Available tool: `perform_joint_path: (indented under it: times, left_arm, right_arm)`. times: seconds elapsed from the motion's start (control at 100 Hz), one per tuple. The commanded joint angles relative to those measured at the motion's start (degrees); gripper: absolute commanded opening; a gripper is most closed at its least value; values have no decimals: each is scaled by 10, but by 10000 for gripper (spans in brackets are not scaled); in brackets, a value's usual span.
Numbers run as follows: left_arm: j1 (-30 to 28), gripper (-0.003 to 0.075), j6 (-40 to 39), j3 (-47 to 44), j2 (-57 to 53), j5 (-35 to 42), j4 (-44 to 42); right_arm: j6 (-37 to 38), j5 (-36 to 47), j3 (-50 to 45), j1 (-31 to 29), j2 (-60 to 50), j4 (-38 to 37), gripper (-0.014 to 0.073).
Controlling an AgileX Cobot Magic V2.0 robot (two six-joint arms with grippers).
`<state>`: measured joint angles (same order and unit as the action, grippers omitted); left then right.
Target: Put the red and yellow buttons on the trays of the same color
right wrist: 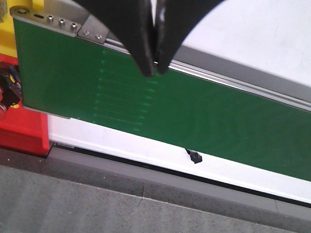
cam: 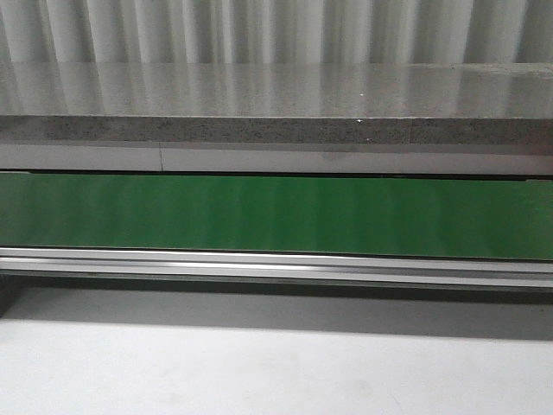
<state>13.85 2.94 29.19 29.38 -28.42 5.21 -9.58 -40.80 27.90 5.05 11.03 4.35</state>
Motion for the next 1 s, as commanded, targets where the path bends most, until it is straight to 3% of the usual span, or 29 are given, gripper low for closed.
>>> perform_joint_path:
  times: [0.0, 0.17, 0.33, 0.41, 0.6, 0.66, 0.99]
  left_arm:
    - [3, -20, -1, 18, 4, 42, 1]
    - [-18, -20, -6, 56, 61, 30, -5]
    - [-72, -5, -29, 120, 156, -4, -5]
    - [-103, 72, -29, 146, 191, -4, -5]
    - [-169, 416, -29, 200, 291, -9, -5]
    - [-185, 476, -29, 212, 318, -11, -5]
    - [-292, 501, -68, 317, 502, -107, 38]
  right_arm:
    - [-5, 20, 12, 0, 4, 3, -65]
    - [-5, 6, 12, 0, 4, 3, -65]
    - [-5, 6, 12, 0, 4, 3, -65]
    - [-5, 6, 12, 0, 4, 3, -65]
    - [-5, 6, 12, 0, 4, 3, -65]
    - [-5, 6, 12, 0, 4, 3, -65]
    - [-5, 6, 12, 0, 4, 3, -65]
